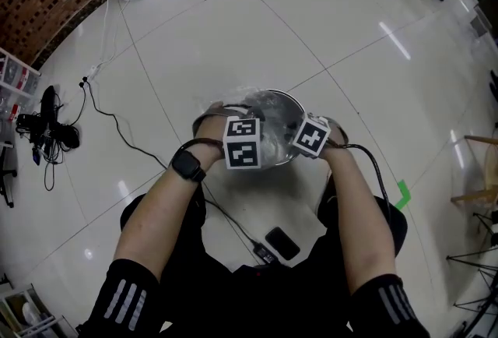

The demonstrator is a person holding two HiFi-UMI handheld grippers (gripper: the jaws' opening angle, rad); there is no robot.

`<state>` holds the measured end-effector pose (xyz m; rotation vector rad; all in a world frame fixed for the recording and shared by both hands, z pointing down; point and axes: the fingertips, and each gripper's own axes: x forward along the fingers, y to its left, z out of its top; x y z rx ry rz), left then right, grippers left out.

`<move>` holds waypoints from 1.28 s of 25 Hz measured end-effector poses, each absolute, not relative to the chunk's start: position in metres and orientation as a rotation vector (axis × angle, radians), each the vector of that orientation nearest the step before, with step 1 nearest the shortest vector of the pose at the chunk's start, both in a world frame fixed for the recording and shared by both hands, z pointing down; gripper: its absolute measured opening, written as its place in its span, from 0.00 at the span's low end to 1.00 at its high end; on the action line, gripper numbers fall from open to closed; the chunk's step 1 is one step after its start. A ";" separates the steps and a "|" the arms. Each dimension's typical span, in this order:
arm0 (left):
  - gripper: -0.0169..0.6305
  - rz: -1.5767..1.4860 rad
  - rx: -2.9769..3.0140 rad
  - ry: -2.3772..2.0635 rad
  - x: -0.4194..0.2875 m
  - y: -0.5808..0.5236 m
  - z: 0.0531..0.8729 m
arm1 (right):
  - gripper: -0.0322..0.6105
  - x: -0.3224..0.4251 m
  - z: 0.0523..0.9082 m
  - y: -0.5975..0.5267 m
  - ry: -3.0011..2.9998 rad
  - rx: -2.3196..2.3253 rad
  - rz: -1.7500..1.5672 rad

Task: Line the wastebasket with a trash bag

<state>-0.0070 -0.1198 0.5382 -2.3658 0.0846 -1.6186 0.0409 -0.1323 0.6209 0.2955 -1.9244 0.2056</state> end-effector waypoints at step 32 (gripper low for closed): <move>0.29 -1.629 -2.378 0.257 -0.049 -0.146 0.502 | 0.06 0.066 0.512 -0.161 -2.114 0.442 0.549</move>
